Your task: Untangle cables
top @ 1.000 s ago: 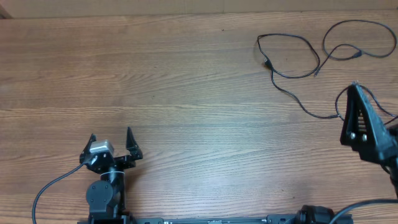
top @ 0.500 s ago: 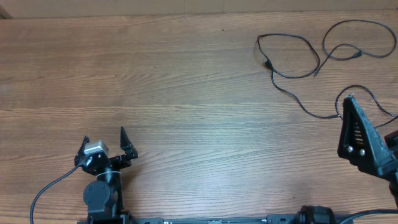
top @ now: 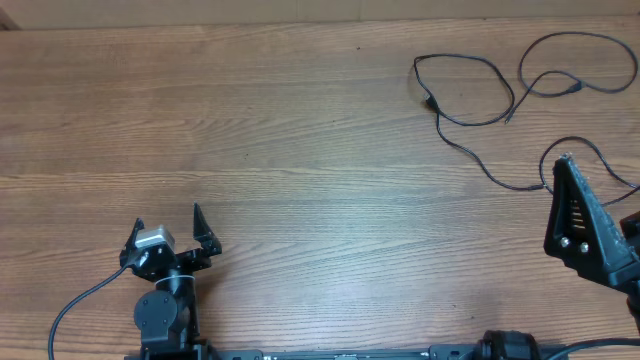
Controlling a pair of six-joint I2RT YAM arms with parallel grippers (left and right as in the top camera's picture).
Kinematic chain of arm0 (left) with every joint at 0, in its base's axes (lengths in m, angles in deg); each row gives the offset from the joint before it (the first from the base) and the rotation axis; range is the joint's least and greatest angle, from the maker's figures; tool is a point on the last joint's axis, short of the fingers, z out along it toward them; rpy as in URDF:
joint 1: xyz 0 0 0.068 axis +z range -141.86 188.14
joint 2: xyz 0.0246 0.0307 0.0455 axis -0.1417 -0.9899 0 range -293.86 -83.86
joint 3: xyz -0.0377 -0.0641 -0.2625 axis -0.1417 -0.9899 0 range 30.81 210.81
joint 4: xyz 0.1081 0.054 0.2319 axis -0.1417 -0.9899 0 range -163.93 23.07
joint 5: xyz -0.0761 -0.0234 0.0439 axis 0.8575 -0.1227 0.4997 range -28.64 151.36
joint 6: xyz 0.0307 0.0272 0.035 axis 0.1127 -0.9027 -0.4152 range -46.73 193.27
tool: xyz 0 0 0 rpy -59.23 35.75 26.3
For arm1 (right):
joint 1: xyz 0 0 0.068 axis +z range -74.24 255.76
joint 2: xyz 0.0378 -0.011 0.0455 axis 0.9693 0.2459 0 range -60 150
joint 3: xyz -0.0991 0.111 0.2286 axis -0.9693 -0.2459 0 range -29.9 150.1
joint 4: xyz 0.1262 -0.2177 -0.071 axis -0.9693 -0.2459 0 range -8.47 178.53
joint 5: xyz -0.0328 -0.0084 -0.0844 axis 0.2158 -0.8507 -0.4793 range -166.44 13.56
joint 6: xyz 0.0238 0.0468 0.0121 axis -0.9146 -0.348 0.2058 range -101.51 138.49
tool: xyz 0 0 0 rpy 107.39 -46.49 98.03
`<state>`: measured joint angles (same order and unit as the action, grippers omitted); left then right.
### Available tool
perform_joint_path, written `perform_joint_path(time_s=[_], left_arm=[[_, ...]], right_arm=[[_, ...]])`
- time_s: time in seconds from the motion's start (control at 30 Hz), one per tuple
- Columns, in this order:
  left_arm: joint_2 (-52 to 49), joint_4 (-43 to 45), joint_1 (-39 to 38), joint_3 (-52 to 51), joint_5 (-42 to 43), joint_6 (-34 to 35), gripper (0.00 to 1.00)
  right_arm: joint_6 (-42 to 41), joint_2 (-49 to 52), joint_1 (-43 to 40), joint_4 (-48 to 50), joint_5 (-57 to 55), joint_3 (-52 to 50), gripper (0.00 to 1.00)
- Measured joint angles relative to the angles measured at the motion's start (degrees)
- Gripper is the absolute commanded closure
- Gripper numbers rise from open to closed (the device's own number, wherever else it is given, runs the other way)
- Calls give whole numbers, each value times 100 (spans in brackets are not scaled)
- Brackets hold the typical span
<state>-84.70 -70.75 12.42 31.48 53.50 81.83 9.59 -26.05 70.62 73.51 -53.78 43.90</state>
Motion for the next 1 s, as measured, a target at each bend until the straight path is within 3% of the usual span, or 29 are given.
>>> perform_joint_path(time_s=[0.4,1.0], left_arm=[[0,-70,0,0,684,-861,1],[0,-70,0,0,833,-1025,1]], right_arm=[[-4,0,0,2,2,0,0],[-4,-221,0,256,7,0,0]])
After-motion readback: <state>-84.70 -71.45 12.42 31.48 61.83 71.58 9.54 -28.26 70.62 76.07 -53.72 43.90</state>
